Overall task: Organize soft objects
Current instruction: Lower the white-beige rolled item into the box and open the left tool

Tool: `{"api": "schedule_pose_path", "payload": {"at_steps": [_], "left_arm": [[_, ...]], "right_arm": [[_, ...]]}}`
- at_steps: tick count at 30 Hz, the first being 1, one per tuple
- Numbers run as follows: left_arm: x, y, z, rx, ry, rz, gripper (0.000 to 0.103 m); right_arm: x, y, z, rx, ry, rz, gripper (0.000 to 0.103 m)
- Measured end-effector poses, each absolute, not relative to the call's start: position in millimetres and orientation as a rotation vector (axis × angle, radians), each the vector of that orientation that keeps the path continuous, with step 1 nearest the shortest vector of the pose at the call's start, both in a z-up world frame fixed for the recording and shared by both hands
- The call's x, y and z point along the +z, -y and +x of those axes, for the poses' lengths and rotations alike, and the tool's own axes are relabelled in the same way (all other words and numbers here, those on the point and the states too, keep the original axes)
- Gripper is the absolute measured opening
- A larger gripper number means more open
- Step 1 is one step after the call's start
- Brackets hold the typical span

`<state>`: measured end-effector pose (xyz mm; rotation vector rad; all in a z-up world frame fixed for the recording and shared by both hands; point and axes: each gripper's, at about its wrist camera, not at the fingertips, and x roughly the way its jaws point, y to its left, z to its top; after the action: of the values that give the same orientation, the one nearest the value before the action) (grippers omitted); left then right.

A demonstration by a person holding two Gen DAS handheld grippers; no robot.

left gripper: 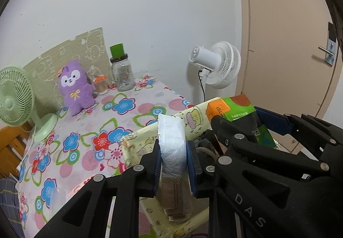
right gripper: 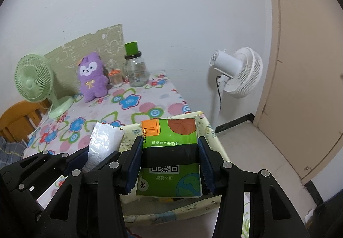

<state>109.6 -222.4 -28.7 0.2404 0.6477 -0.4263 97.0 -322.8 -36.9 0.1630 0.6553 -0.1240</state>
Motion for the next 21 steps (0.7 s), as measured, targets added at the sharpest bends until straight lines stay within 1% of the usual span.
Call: {"api": "schedule_pose_path", "payload": {"at_steps": [6, 7, 8, 10, 11, 12, 13, 14, 15, 18, 21], "left_arm": [[-38.3, 235.7, 118.4, -0.443, -0.666, 0.252, 0.022], [-40.4, 237.7, 120.8, -0.443, -0.671, 0.253, 0.022], [-42.1, 239.1, 121.9, -0.444, -0.674, 0.254, 0.025], [-45.5, 241.8, 124.7, -0.449, -0.681, 0.261, 0.034], [-47.5, 242.5, 125.9, -0.452, -0.683, 0.263, 0.043], [-49.3, 243.4, 127.1, -0.453, -0.687, 0.266, 0.058], [-50.8, 244.3, 127.9, -0.447, -0.698, 0.274, 0.070], [-51.3, 244.7, 127.4, -0.440, -0.698, 0.279, 0.088], [-50.9, 244.4, 125.0, -0.428, -0.678, 0.287, 0.091], [-49.2, 244.7, 120.2, -0.413, -0.651, 0.316, 0.093], [-50.4, 241.4, 124.9, -0.404, -0.661, 0.315, 0.095]], "right_arm": [[-46.7, 335.8, 103.4, -0.153, -0.672, 0.174, 0.054], [-48.5, 337.9, 104.5, -0.158, -0.676, 0.175, 0.054], [-50.6, 340.1, 105.9, -0.162, -0.680, 0.177, 0.054], [-54.7, 343.3, 108.4, -0.172, -0.685, 0.177, 0.054], [-57.4, 344.8, 109.8, -0.177, -0.689, 0.179, 0.054], [-59.2, 346.0, 110.5, -0.179, -0.692, 0.182, 0.053], [-61.8, 346.7, 111.4, -0.181, -0.695, 0.186, 0.053], [-63.5, 347.1, 111.9, -0.181, -0.698, 0.189, 0.053], [-64.8, 347.1, 112.8, -0.180, -0.699, 0.193, 0.053], [-68.1, 346.8, 115.6, -0.169, -0.700, 0.207, 0.053], [-68.9, 343.9, 118.7, -0.164, -0.701, 0.204, 0.053]]}}
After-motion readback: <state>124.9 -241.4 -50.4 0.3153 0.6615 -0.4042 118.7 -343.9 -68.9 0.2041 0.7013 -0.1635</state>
